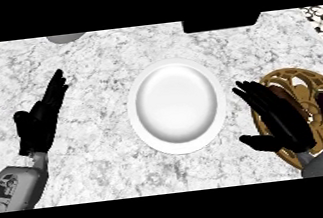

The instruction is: Pick the sweet potato from the placemat and place it in the plate

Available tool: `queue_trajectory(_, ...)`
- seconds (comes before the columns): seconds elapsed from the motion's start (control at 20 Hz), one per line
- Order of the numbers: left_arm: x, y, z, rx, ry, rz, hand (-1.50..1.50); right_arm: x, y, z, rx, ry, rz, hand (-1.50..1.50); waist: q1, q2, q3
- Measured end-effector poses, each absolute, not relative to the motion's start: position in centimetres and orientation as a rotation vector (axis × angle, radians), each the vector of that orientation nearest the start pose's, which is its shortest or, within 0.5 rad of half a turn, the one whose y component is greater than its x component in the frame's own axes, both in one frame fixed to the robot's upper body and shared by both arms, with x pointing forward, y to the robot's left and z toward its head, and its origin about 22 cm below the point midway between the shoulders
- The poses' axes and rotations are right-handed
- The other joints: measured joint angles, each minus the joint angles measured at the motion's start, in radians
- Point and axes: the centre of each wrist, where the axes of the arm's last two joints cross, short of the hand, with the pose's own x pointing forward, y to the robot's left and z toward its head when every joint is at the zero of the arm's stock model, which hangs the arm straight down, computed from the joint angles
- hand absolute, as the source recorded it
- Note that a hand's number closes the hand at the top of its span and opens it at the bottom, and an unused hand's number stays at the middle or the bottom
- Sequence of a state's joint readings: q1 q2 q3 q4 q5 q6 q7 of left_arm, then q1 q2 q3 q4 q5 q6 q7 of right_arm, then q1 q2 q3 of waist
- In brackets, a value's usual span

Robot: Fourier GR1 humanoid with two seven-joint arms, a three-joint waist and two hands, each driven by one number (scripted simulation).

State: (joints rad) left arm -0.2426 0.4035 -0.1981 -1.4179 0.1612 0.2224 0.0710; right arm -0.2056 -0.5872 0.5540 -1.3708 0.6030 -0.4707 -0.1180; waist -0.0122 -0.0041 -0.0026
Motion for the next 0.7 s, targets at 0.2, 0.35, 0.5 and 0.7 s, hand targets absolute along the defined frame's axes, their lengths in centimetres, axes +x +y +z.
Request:
queue_trajectory(0.2,29.7,26.3,4.0,0.228,-1.547,-0.205,0.0,25.2,-25.3,3.1,-0.929,-1.766,1.212,-1.5,-0.003,-0.002,0.0)
queue_trajectory(0.35,29.5,26.2,3.6,0.234,-1.542,-0.199,0.0,24.9,-25.4,5.8,-1.03,-1.656,1.288,-1.5,-0.009,-0.004,-0.001)
queue_trajectory(0.5,29.7,26.7,3.7,0.237,-1.538,-0.203,0.0,24.2,-25.4,7.5,-1.108,-1.479,1.364,-1.5,-0.013,-0.006,-0.002)
queue_trajectory(0.7,30.0,27.0,4.1,0.236,-1.549,-0.21,0.0,23.9,-23.4,10.2,-1.169,-1.28,1.398,-1.5,-0.003,-0.003,-0.001)
